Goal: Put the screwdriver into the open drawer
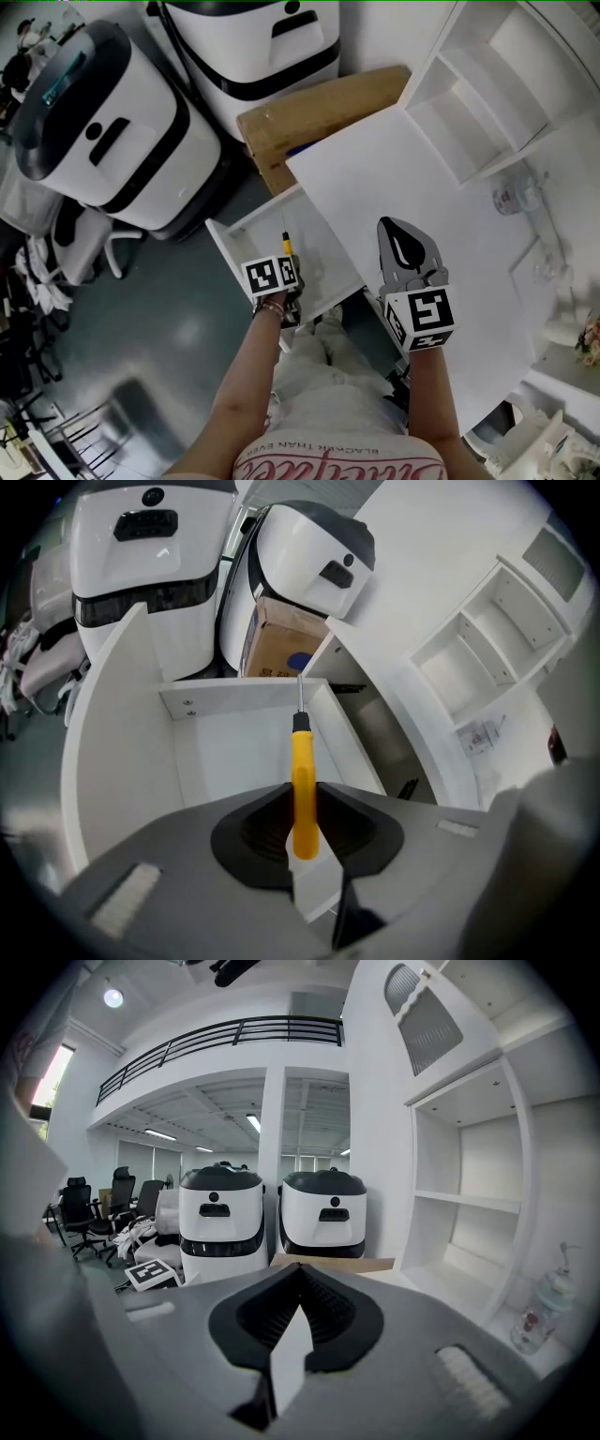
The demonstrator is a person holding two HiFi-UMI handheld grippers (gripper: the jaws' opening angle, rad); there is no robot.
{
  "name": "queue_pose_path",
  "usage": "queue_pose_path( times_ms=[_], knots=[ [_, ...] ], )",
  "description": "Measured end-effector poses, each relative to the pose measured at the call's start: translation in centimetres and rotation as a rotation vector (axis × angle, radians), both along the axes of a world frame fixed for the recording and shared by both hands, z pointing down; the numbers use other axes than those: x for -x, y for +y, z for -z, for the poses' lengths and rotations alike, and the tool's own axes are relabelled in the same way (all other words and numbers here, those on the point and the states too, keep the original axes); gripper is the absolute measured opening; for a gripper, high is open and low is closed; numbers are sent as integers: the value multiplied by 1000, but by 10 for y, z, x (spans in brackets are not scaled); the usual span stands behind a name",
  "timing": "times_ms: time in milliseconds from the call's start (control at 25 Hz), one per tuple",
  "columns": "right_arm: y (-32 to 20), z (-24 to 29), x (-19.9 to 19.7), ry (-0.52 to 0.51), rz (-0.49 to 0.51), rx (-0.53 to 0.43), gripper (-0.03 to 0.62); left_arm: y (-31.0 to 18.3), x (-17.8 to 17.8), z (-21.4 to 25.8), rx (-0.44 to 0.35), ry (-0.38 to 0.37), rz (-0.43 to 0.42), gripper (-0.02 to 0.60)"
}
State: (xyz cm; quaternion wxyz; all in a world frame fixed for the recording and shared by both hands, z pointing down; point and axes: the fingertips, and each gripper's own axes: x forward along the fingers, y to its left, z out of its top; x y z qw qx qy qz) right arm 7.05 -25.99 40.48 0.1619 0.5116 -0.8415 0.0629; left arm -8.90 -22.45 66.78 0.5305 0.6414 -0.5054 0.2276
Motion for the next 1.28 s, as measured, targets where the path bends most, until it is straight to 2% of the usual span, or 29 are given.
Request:
queue_pose_path(
  times_ms=[160,520,880,1280],
  knots=[
    [3,-5,-1,-1,-7,16,2,9,-5,-20,63,16,0,95],
    [13,-21,-8,-4,-33,55,2,31,-12,-61,187,0,-23,96],
    [25,-39,-5,-14,-37,97,0,42,-15,-93,302,-3,-10,97],
    [28,-49,-4,-11,-5,121,2,43,-19,-120,361,-1,34,98]
  ],
)
